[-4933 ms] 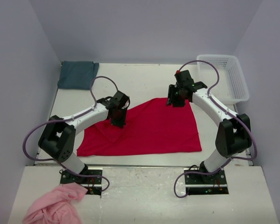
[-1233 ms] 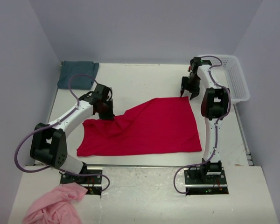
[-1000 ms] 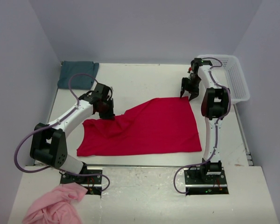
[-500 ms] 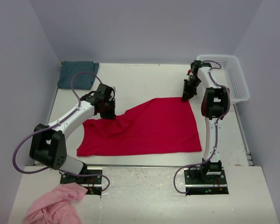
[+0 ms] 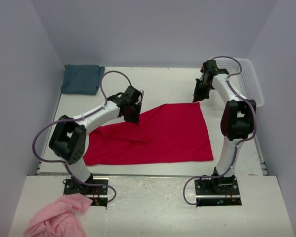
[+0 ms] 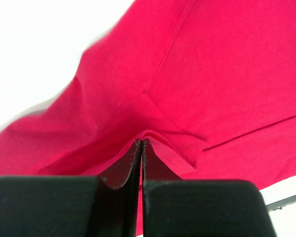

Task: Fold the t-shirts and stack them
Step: Grap the side of the flattened tshirt furthest away from the robot with both arms

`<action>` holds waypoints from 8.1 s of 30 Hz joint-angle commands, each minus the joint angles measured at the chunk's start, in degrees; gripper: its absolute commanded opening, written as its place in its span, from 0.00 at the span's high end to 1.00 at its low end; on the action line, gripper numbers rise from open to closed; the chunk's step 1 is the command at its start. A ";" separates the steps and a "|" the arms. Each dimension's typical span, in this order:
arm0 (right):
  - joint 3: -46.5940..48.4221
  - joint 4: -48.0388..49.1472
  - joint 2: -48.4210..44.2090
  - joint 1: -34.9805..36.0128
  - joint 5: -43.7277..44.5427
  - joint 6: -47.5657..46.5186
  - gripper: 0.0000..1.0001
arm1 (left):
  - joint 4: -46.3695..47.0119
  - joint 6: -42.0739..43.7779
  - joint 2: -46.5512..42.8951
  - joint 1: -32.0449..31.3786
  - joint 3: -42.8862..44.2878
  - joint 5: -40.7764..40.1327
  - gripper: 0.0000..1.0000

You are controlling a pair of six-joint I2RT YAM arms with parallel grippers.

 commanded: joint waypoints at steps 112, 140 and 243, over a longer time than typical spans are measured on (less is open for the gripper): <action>12.61 -3.91 0.43 1.48 2.77 4.46 0.91 | 9.04 0.58 40.46 -14.80 40.19 23.45 1.00; 0.22 -3.47 -0.89 -1.95 0.23 4.64 0.59 | 15.99 0.32 34.75 -16.47 27.88 29.97 1.00; -12.79 0.13 -9.77 4.20 7.88 5.43 1.00 | -5.10 3.39 11.27 -3.11 12.14 -5.98 0.61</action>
